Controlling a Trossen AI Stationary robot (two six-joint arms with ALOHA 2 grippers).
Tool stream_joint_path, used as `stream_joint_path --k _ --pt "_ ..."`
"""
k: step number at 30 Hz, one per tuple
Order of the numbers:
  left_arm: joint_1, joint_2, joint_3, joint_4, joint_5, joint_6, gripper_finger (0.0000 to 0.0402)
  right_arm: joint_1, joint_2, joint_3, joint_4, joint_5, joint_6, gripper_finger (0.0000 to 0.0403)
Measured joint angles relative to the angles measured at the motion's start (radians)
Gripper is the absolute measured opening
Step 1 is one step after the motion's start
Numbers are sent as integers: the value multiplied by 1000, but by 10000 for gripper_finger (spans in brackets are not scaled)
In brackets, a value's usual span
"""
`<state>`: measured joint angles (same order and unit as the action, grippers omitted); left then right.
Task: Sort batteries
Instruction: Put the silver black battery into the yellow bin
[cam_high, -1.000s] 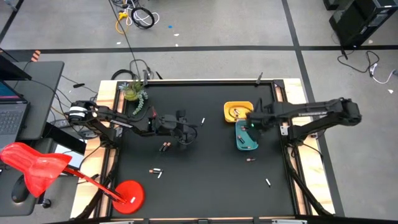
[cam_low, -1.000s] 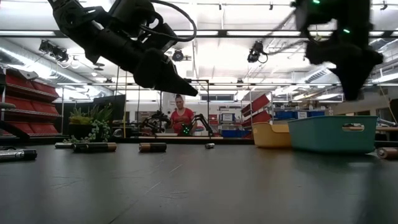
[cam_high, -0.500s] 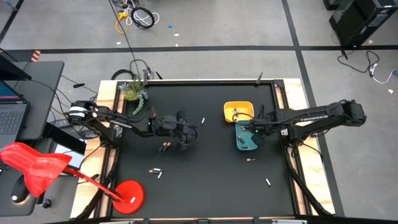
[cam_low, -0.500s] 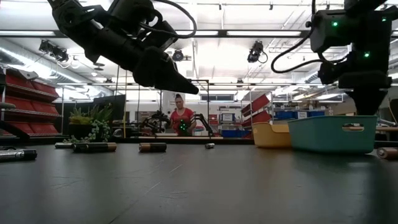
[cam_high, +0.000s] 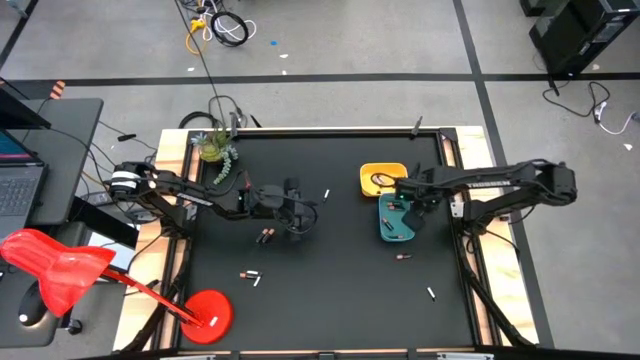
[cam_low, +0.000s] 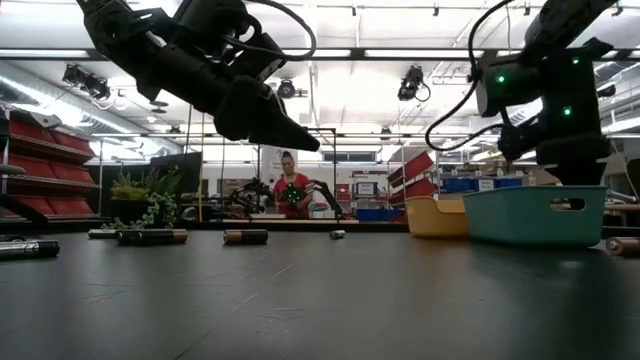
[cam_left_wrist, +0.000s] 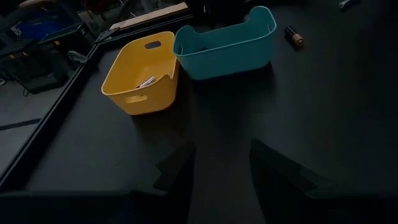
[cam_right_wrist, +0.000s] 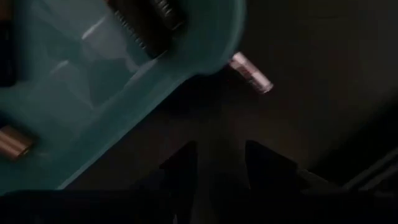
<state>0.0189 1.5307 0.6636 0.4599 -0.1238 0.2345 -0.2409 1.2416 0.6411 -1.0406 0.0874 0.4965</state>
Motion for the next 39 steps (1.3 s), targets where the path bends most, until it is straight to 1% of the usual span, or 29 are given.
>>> stream_joint_path --k 3,6,8,10,12,15,18,21,24,28,35,39 --pt "0 0 0 -8 0 1 156 10 10 0 2 -33 -14 142" --pt "0 0 0 -10 0 1 156 22 11 8 -2 -42 -19 137" --pt "0 0 0 -11 0 1 156 33 11 39 -19 -55 -19 132" --pt "0 0 0 -14 0 1 156 50 11 79 -33 -46 -35 128" --pt "0 0 0 -13 0 9 156 62 11 112 -56 21 -109 124" --pt "0 0 0 -10 0 21 156 71 10 130 -61 127 -270 119" --pt "0 0 0 -19 0 20 156 71 13 130 -61 173 -441 117" --pt "0 0 0 -34 0 20 156 56 16 127 -83 200 -529 114" --pt "0 0 0 -42 0 20 156 39 16 104 -77 194 -588 109" --pt "0 0 0 -42 0 21 156 35 16 71 -21 158 -665 95" --pt "0 0 0 -43 0 21 156 35 16 61 -9 154 -693 54" --pt "0 0 0 -42 0 21 156 34 16 10 9 149 -743 29"
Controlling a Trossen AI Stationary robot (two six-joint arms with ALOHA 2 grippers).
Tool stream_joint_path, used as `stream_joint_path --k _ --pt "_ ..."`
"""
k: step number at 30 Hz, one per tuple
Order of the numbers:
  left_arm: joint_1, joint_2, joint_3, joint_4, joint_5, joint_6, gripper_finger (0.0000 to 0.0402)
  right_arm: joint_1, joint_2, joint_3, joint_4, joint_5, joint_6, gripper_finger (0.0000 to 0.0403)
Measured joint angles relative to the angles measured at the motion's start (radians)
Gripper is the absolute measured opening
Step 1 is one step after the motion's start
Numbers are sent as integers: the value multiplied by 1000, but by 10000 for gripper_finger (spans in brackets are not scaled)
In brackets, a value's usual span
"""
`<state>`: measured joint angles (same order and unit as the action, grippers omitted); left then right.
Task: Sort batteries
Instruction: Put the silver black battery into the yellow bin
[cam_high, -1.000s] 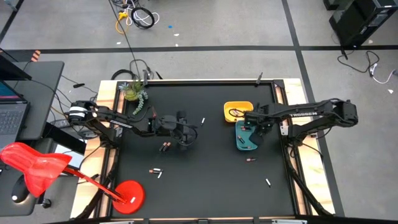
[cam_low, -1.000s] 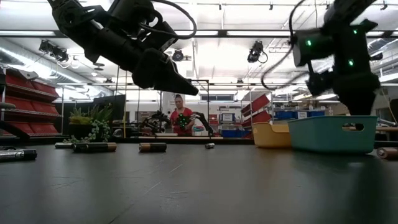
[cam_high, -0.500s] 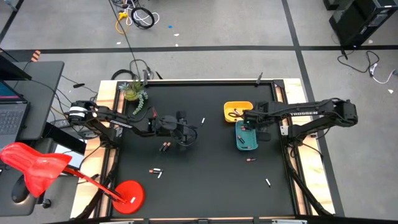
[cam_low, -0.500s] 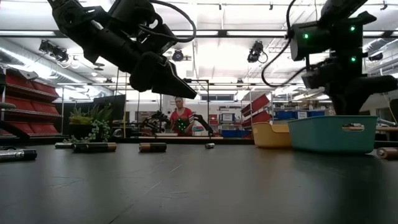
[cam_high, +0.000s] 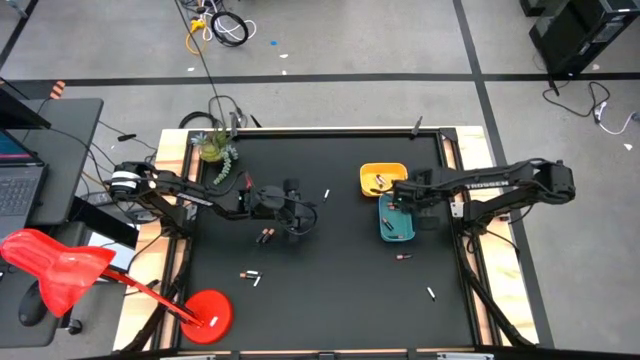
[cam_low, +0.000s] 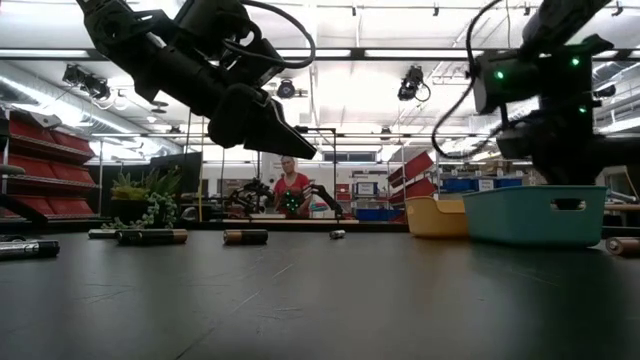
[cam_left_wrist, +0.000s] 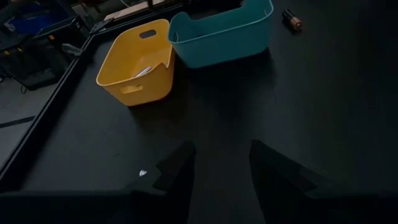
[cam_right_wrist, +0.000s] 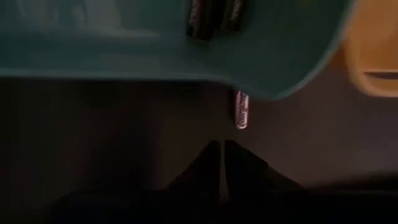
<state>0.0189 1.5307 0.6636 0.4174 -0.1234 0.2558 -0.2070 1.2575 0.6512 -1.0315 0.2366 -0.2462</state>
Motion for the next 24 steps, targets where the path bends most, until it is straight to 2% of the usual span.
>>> stream_joint_path --k 4,7,10,18,24 --pt "0 0 0 0 0 0 156 0 0 -15 11 9 -19 13" --pt "0 0 0 0 0 1 156 -3 0 -15 14 14 -18 16" --pt "0 0 0 0 0 1 156 -21 0 -15 14 7 -19 43" --pt "0 0 0 0 0 1 156 -88 0 -15 20 7 -25 149" --pt "0 0 0 -3 0 0 156 -118 0 -35 178 6 -106 167"
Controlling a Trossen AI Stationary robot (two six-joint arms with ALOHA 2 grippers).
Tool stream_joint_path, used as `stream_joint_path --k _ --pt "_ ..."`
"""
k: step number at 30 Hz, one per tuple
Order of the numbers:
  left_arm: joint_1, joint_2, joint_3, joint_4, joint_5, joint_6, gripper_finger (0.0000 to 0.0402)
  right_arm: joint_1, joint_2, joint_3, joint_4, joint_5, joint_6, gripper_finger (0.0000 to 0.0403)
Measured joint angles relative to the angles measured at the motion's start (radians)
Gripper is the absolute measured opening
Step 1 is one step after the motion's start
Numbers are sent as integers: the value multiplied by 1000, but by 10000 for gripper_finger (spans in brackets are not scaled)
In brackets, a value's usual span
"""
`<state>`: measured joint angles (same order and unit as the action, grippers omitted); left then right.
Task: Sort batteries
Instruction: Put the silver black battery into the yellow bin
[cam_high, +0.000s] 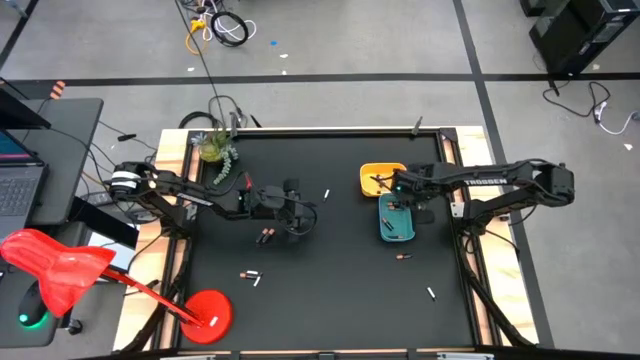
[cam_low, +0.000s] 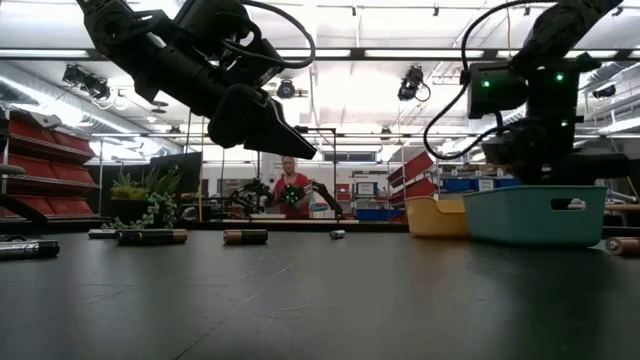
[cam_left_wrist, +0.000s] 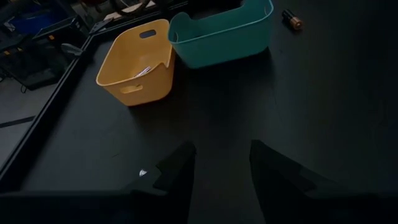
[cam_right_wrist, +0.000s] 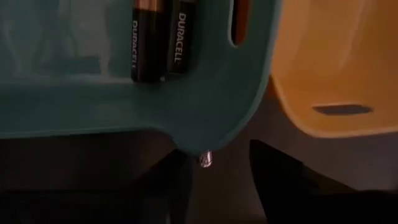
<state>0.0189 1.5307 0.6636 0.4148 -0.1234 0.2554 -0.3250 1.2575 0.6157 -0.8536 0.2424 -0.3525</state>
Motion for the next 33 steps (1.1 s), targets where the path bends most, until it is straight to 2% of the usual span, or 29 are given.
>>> stream_joint_path --k 15,24,33 --pt "0 0 0 -36 0 0 156 -14 0 -73 47 -5 -14 155" --pt "0 0 0 -49 0 0 156 -73 0 -73 73 -129 -65 128" --pt "0 0 0 -73 0 0 156 -125 12 -85 95 -158 -75 92"
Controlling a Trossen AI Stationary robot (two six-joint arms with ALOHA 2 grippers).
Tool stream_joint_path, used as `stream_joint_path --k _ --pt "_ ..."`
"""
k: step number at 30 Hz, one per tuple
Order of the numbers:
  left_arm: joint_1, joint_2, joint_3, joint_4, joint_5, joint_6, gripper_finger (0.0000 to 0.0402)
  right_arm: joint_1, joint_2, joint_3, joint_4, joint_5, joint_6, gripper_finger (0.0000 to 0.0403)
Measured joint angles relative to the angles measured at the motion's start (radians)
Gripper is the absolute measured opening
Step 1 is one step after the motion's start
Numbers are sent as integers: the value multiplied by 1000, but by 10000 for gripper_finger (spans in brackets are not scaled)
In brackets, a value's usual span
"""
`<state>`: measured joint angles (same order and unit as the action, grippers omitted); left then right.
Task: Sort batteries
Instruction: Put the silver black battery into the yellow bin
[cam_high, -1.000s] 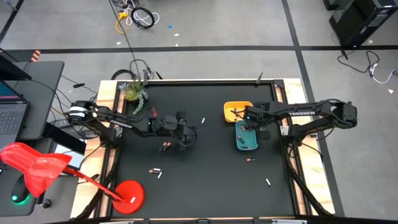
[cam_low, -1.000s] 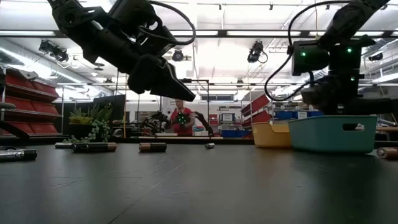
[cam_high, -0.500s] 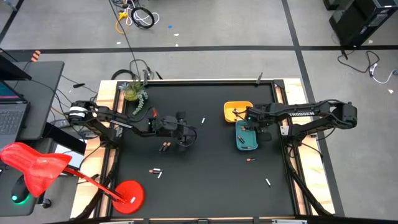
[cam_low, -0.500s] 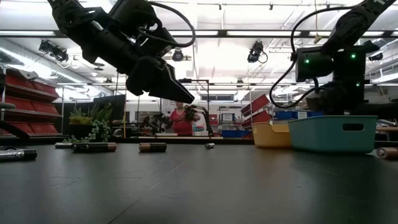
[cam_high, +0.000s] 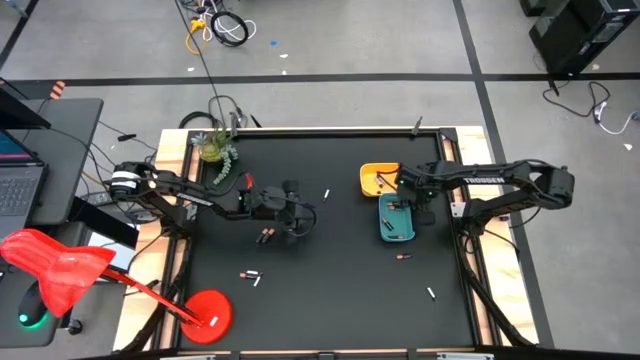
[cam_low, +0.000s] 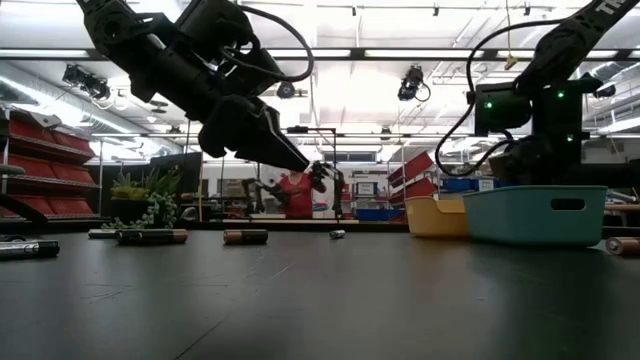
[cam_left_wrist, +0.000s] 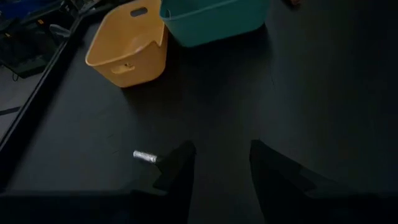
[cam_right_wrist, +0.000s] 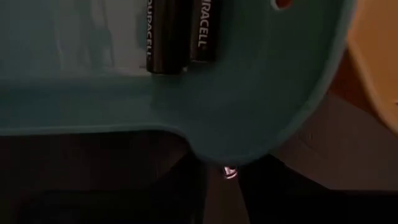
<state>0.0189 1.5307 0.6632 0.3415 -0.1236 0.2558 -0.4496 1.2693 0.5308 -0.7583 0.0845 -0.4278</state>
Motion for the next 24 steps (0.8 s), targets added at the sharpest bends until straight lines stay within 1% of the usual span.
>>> stream_joint_path --k 7,9,12,13,17,24 --pt "0 0 0 -30 0 1 156 3 92 16 -11 1 -3 77" --pt "0 0 0 -29 0 6 156 3 98 23 -19 1 -2 63" --pt "0 0 0 -23 -8 7 156 3 96 37 -38 -4 6 24" --pt "0 0 0 -20 -12 8 156 2 91 42 -44 -9 9 19" --pt "0 -5 0 -20 -14 8 156 2 67 56 -61 -16 31 18" --pt "0 -40 0 -27 -15 9 156 2 56 87 -139 -15 59 18"
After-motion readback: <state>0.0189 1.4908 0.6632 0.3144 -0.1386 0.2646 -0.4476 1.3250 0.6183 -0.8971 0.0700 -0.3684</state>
